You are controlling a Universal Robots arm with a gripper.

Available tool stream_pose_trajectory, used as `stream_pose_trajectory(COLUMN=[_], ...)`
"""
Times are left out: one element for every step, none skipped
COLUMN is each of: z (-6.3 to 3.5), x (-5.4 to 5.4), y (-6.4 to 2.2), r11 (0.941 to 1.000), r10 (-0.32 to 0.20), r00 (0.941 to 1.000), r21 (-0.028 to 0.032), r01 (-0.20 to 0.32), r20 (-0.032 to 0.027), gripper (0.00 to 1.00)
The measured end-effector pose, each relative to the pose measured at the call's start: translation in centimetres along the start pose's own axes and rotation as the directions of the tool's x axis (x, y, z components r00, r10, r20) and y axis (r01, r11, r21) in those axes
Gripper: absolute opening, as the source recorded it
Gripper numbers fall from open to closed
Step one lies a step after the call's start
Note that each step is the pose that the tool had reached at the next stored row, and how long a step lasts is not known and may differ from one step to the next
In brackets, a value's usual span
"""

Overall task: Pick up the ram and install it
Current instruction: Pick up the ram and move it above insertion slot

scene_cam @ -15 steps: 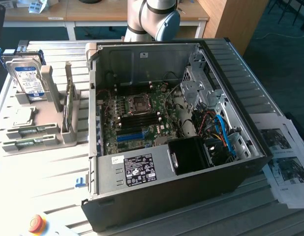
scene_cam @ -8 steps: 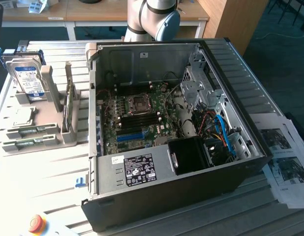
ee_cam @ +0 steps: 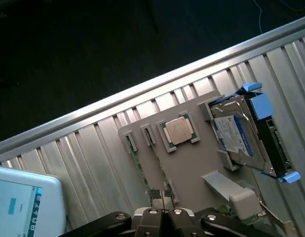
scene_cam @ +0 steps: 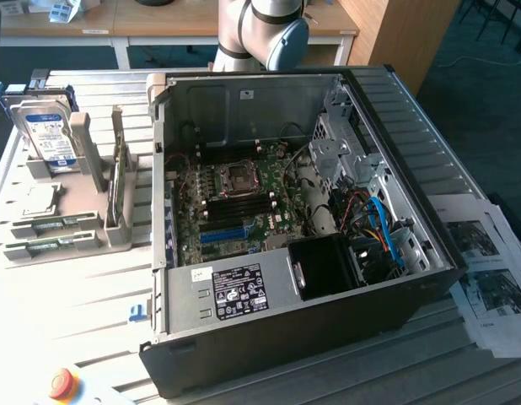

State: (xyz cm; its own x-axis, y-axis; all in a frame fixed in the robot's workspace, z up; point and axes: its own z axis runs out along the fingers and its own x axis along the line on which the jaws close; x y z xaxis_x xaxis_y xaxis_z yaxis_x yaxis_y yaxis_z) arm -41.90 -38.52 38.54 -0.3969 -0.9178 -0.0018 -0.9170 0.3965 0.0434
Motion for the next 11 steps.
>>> stream_pose_trajectory(z=[0.01, 0.02, 0.03, 0.05, 0.06, 0.07, 0.09, 0.10, 0.11, 0.13, 0.14], x=[0.00, 0.00, 0.00, 0.00, 0.00, 0.00, 0.00, 0.00, 0.00, 0.00, 0.00], y=[0.00, 0.00, 0.00, 0.00, 0.00, 0.00, -0.01, -0.01, 0.00, -0.01, -0.01], r11=[0.9998, 0.9994, 0.9985, 0.9974, 0.9959, 0.9941, 0.9920, 0.9895, 0.9868, 0.9834, 0.9800], r10=[-0.018, -0.036, -0.054, -0.072, -0.091, -0.109, -0.127, -0.144, -0.162, -0.181, -0.199], r00=[0.9998, 0.9994, 0.9985, 0.9974, 0.9959, 0.9941, 0.9919, 0.9895, 0.9868, 0.9834, 0.9799], r21=[-0.0001, -0.0001, -0.0002, -0.0002, -0.0003, -0.0005, -0.0005, -0.0007, -0.0009, -0.0010, -0.0013], r01=[0.018, 0.036, 0.054, 0.072, 0.091, 0.109, 0.127, 0.144, 0.162, 0.181, 0.199], r20=[-0.0008, -0.0016, -0.0024, -0.0031, -0.0039, -0.0047, -0.0055, -0.0063, -0.0071, -0.0079, -0.0087], gripper=[0.10, 0.10, 0.10, 0.10, 0.10, 0.10, 0.10, 0.10, 0.10, 0.10, 0.10])
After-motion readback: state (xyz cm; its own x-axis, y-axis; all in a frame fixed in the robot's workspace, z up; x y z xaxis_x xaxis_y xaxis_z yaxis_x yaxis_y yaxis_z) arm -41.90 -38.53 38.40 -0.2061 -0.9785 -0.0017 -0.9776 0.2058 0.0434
